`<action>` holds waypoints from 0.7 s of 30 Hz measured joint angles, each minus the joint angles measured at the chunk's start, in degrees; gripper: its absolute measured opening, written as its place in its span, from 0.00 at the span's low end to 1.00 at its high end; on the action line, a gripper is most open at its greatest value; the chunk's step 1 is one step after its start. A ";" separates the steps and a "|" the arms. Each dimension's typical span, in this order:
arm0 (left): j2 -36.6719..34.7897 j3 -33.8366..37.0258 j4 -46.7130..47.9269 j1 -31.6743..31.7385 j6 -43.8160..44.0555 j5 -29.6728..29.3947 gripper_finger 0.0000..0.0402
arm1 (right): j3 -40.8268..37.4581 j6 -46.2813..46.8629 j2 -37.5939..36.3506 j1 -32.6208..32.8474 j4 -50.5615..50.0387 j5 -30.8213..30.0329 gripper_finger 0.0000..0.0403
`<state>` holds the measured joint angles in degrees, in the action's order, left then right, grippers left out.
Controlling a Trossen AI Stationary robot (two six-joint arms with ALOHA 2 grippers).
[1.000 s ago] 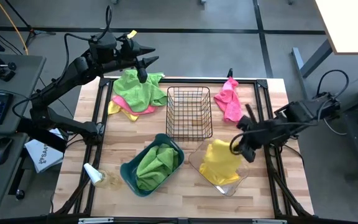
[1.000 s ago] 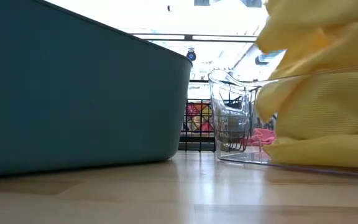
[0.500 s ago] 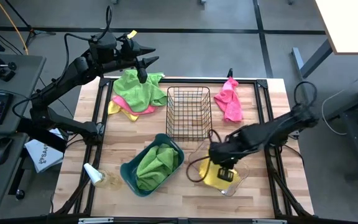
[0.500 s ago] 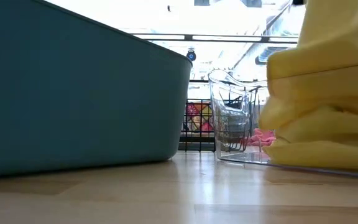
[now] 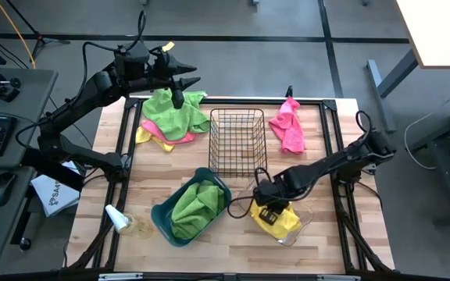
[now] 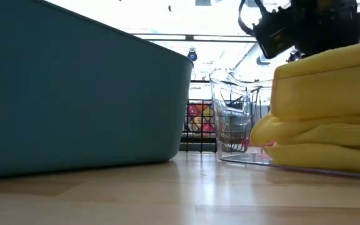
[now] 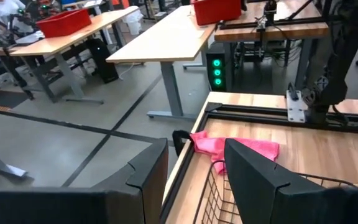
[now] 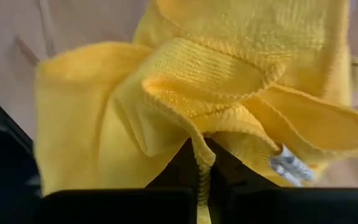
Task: Sort microfiber towel by color & place in baskets
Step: Put the bottom yellow towel into the transparent bin
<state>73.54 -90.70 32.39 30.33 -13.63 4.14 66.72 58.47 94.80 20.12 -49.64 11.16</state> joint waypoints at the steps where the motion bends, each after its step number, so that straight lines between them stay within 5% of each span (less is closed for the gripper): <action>1: 0.00 0.00 0.03 0.00 0.00 0.02 0.37 | -0.16 1.91 0.00 0.00 0.68 -0.53 0.02; 6: 0.00 0.00 0.01 0.00 0.02 0.02 0.37 | -0.18 8.88 -0.02 -1.11 -0.53 -5.61 0.12; 12: 0.00 0.00 -0.01 0.00 0.04 0.02 0.37 | -0.20 11.80 -0.02 -2.18 -0.84 -5.53 0.40; 17: 0.00 0.00 -0.01 0.01 0.02 0.00 0.37 | 1.39 6.89 -0.06 -2.86 -2.23 -0.49 0.61; 21: 0.00 0.00 -0.01 0.02 0.02 0.00 0.37 | 5.43 2.78 -2.33 -3.00 -8.74 -2.68 0.68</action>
<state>73.54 -90.70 32.38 30.35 -13.61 4.14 72.16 61.25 92.47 17.12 -58.38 8.48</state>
